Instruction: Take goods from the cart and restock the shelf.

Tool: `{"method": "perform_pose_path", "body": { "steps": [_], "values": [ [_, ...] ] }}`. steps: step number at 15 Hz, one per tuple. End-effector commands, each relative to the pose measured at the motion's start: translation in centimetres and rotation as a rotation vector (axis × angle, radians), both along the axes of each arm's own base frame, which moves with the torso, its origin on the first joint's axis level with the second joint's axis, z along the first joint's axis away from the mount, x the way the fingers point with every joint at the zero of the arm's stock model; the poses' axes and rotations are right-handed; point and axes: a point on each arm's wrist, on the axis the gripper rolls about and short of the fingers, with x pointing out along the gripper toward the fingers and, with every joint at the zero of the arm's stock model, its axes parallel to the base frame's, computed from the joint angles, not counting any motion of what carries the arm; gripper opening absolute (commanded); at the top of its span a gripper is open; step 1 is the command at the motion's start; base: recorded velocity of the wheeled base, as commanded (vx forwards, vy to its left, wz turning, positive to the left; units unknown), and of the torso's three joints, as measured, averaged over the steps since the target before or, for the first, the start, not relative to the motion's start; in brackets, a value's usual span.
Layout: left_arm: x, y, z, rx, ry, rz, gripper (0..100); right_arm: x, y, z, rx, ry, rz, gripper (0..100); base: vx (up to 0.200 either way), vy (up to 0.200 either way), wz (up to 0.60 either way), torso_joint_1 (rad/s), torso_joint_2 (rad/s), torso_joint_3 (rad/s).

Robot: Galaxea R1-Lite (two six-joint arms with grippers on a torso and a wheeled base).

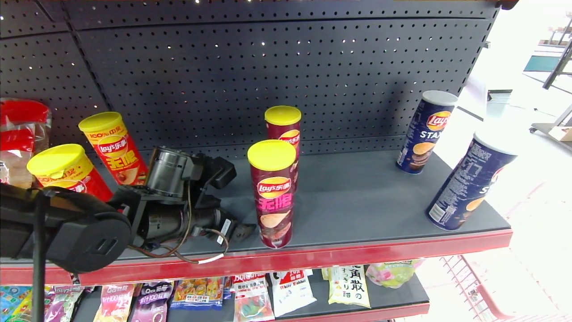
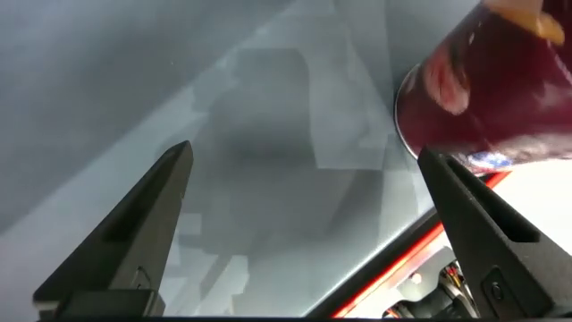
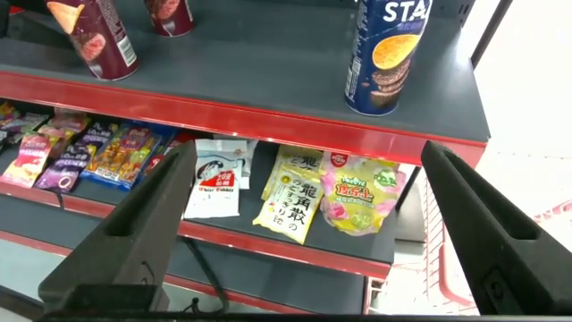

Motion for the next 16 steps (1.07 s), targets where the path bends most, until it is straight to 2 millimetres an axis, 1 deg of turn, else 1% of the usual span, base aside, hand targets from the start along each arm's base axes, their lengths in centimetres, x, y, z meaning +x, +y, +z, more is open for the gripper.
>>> {"method": "perform_pose_path", "body": {
  "steps": [1,7,16],
  "values": [
    [-0.1,-0.4,0.0,-0.003,0.002,-0.009,100,0.1,0.0,0.0,-0.002,0.006,0.0,100,0.0,0.0,0.0,0.0,0.0,0.0],
    [0.7,-0.8,-0.1,-0.007,-0.003,-0.009,100,0.1,0.0,-0.1,-0.003,0.009,0.0,100,0.0,0.0,0.0,0.0,0.0,0.0],
    [1.1,-1.1,-0.2,-0.009,-0.003,-0.01,100,0.1,0.0,-0.3,-0.005,0.018,0.0,100,0.0,0.0,0.0,0.0,0.0,0.0]
  ]
}}
